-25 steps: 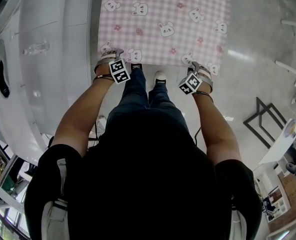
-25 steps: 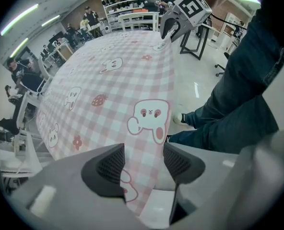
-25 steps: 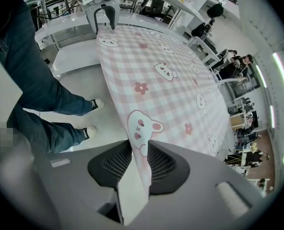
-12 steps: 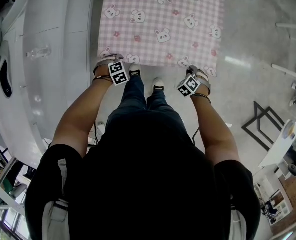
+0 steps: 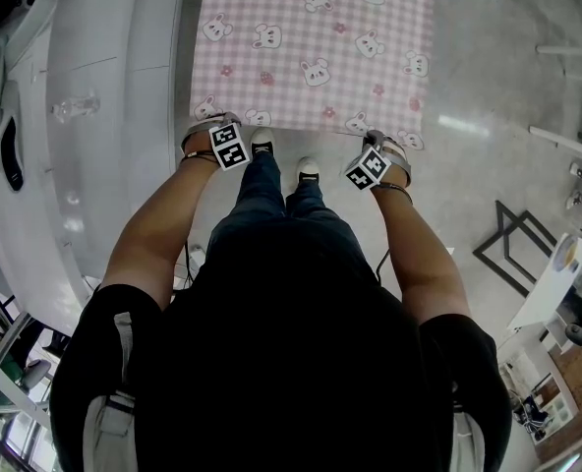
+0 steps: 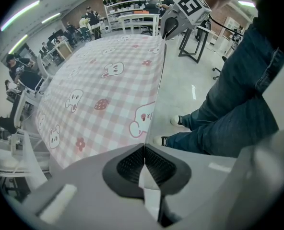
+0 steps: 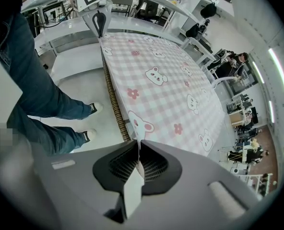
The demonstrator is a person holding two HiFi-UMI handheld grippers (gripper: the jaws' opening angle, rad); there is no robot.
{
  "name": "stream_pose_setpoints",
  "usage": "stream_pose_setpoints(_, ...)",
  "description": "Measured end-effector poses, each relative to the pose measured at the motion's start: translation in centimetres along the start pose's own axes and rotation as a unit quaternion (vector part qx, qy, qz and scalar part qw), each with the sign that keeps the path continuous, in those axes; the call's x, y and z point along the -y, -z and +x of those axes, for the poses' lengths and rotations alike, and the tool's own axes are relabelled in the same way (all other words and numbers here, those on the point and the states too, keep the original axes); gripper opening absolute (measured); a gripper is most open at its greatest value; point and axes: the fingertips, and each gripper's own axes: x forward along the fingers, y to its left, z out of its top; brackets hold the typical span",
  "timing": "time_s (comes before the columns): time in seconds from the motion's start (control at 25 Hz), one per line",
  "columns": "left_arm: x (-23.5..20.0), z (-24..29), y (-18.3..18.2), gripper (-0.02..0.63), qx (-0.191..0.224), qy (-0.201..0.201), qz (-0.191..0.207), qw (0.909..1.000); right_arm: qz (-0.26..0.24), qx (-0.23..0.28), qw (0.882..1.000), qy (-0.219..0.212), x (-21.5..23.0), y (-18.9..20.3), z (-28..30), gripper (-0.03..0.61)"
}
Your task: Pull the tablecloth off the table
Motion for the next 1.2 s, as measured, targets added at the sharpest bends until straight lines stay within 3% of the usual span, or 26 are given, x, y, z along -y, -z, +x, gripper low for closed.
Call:
stream_pose_setpoints(0.52,-2.6,-3.0,-0.2,0.003,0.006,-0.003,-0.034,0.9994,0.007,0.013,1.0,-0.016,2.6,-1.9,-1.6,0.029)
stream_pose_setpoints(1.2,-0.9,-8.8,-1.4,0.003,0.011,-0.067,-0.043,0.9968,-0.001,0.052,0.998,-0.02,0.7,-0.1,-5.4,0.029)
